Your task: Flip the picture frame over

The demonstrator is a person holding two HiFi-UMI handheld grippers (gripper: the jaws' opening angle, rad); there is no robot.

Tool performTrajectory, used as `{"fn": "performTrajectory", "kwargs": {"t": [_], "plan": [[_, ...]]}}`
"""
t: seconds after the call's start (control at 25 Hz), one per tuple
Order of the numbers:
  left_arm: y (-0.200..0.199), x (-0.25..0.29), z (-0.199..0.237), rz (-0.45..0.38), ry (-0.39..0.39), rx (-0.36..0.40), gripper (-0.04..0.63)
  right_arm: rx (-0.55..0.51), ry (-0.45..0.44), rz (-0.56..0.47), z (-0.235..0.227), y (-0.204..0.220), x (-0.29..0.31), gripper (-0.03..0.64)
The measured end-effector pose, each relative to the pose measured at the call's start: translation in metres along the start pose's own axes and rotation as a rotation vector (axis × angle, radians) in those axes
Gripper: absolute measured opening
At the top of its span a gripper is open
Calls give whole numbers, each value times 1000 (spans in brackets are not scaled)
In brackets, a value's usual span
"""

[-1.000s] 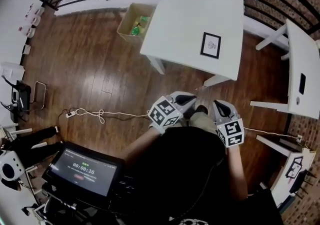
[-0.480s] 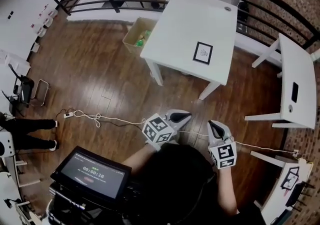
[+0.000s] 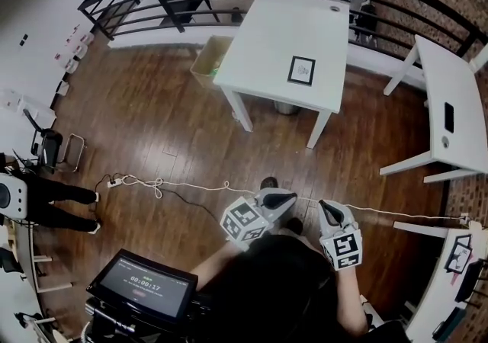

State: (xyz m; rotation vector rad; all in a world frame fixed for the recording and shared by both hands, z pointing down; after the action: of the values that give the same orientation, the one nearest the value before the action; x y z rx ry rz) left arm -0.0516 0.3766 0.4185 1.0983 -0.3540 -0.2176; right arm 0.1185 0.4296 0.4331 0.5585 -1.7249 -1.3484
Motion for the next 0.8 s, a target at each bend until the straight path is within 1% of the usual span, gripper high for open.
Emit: {"fn": "performTrajectory", "kwargs": {"t": [0.12,0.32,0.44,0.56,0.8], "plan": [[7,-3,-12,-6,-7,5,14,-2,-5,-14,11,4,-12,-7],[14,-4,-34,-18,7,12,14,-22,-11,-31,22,10,-29,-6],[17,-8,-40,-23,5,15,14,-31,5,-34,26,5,-37,-8],[20,-10,-45,-29,3,18,14,-33,-4,-48,29,14,-43,-8],[20,-15,-53,-29,8,23,14,-42,2,-40,36,8,-51,-8]]}}
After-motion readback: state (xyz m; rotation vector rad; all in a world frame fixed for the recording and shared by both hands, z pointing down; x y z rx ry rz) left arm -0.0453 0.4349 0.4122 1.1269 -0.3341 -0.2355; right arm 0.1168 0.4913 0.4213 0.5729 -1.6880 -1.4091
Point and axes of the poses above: the fingertips, and each gripper's own axes: x forward along the fingers, z to its left, y out of its underside, the point moved 8 cm from there along -x, backward along the fingers, and after that the axes turned 10 degrees about -z, right-handed, at the moved point
